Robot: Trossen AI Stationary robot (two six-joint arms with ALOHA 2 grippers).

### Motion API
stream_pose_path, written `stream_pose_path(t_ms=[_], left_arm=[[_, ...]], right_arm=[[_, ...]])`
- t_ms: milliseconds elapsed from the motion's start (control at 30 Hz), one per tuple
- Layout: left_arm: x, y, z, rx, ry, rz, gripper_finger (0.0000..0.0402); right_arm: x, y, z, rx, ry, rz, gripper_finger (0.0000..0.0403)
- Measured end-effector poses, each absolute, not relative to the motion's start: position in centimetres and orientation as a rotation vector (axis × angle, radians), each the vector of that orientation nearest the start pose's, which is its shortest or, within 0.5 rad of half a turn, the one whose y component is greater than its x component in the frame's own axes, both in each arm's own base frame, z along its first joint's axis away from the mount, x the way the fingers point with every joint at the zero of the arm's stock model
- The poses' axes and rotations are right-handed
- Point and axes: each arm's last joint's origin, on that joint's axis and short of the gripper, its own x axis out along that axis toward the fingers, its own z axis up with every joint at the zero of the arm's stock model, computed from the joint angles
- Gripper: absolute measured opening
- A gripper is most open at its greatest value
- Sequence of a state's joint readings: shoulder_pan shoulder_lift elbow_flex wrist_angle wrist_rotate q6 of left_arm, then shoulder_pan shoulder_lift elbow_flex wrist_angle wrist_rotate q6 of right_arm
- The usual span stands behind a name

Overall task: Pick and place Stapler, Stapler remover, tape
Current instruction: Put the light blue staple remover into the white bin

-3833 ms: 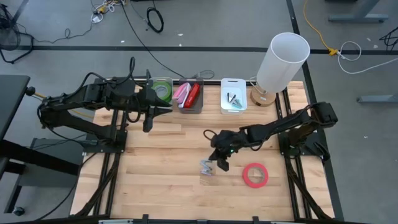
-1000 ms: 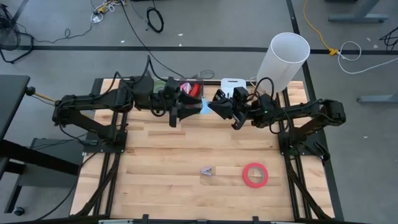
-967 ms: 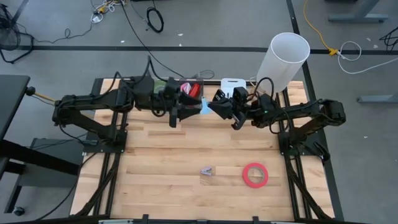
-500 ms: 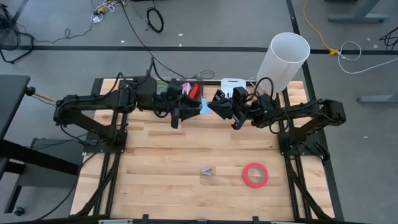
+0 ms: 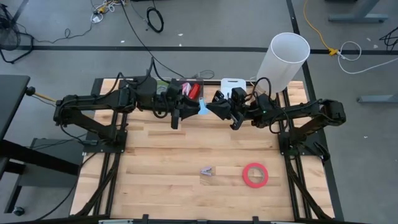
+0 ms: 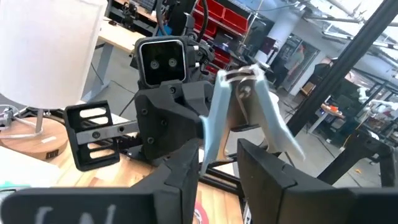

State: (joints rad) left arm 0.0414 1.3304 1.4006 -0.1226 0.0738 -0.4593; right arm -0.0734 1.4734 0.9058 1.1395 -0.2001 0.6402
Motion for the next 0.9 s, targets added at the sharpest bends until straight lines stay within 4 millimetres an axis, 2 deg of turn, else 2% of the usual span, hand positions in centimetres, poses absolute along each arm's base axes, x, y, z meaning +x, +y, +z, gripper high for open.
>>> stream_pose_path(t_ms=[400,900], left_arm=[[29.36,1.0,43.17,-0.462,0.061,-0.021,0.0064],[29.34,0.99,43.28,-0.464,0.054,-0.024,0.0068]], right_arm=[[31.38,-1.72,33.68,0.552,-0.501,0.3,0.0002],[31.23,-1.71,33.91,0.571,-0.526,0.316,0.0002]])
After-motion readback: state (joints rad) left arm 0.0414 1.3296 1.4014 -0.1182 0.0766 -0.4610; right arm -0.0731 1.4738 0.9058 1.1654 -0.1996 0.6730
